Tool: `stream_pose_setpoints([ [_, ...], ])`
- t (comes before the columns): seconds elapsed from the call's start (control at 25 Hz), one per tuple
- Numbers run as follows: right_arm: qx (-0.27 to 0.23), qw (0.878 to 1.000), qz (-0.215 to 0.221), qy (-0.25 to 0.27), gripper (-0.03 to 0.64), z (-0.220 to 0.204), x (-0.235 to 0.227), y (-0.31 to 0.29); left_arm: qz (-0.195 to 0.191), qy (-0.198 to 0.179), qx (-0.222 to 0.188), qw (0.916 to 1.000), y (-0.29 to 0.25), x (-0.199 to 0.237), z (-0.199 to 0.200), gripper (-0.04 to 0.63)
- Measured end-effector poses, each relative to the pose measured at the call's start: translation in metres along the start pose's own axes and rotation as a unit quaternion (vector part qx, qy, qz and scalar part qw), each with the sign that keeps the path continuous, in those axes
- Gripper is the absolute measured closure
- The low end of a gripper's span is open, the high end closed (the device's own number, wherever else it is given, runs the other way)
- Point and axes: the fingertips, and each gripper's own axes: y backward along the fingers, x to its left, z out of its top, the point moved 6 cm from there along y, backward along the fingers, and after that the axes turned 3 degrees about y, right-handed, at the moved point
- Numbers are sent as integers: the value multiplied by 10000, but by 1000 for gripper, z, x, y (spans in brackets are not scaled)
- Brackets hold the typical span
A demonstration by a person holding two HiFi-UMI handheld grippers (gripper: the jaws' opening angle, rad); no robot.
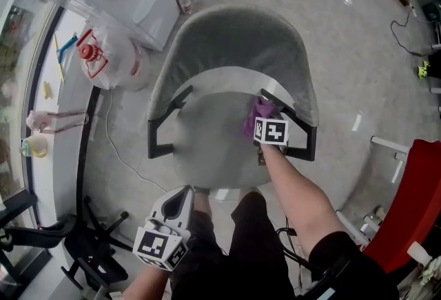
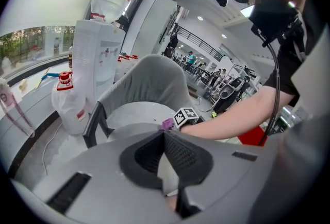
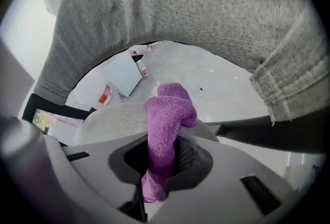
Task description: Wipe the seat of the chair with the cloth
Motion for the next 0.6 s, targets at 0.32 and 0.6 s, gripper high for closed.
stream_pose_setpoints([
  [0.32,-309,9914,1189,442,549,2,127,15,219,183,-114,9995,37,29,3,589],
  [0.6,139,9741,2064,912,549,-24,240,-7,353,-29,-180,9992,69,51,-12,589],
])
